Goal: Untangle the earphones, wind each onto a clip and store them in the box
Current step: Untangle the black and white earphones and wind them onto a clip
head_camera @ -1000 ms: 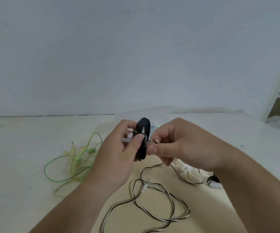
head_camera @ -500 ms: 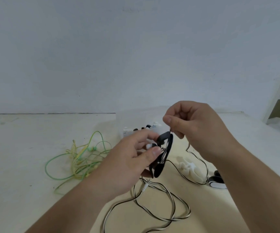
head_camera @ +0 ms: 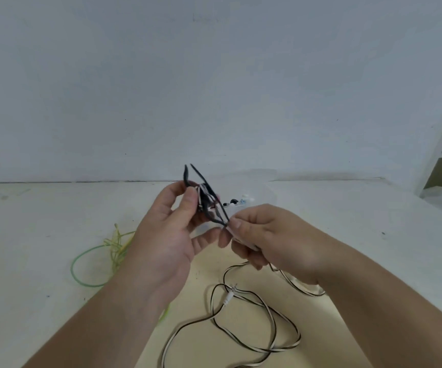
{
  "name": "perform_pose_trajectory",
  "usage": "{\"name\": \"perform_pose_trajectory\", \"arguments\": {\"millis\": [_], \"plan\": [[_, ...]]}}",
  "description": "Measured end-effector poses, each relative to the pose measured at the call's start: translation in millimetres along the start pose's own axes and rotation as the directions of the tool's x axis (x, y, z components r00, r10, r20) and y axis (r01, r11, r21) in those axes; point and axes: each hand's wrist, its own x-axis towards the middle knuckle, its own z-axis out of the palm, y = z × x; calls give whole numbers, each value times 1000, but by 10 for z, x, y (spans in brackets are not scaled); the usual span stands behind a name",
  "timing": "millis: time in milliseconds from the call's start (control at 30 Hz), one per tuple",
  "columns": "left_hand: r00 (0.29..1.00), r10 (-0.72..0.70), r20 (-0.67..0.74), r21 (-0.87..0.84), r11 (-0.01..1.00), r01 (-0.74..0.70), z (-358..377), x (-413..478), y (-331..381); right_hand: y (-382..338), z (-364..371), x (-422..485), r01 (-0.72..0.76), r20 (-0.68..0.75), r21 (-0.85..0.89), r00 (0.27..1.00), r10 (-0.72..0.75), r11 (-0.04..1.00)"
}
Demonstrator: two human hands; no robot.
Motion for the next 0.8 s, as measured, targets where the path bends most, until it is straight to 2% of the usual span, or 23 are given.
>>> {"name": "perform_pose_trajectory", "arguments": {"millis": [100,200,233,300,367,433,533,600,667,800], "plan": [[997,26,-77,64,998,-21,-34,27,-18,-23,-11,-33,-6,114,-58,993,12,998],[989,106,-107,231,970,-79,-51,32,-67,-64,-21,-51,15,169,-115,986,5,993],[982,169,-87,345,930,-130,-67,35,-87,-75,-44,-56,23,151,-147,988,-1,989],[957,287,27,576,778,-250,-97,40,-116,-116,-101,-80,49,92,-231,995,-29,972],[944,302,132,685,660,-307,-103,30,-128,-159,-158,-118,63,15,-257,998,-61,964],[950,262,169,724,621,-300,-103,31,-147,-182,-222,-139,67,-82,-180,993,-83,981],[964,150,219,665,700,-260,-84,17,-159,-144,-293,-99,122,-269,-3,956,-118,993],[966,90,242,599,770,-222,-47,-13,-139,-108,-305,-68,129,-388,1,914,-118,992],[967,28,252,514,843,-159,-4,-48,-120,-86,-295,-48,122,-443,-17,889,-117,992],[968,-25,248,429,899,-87,31,-71,-107,-45,-287,-8,105,-463,11,882,-88,994]]}}
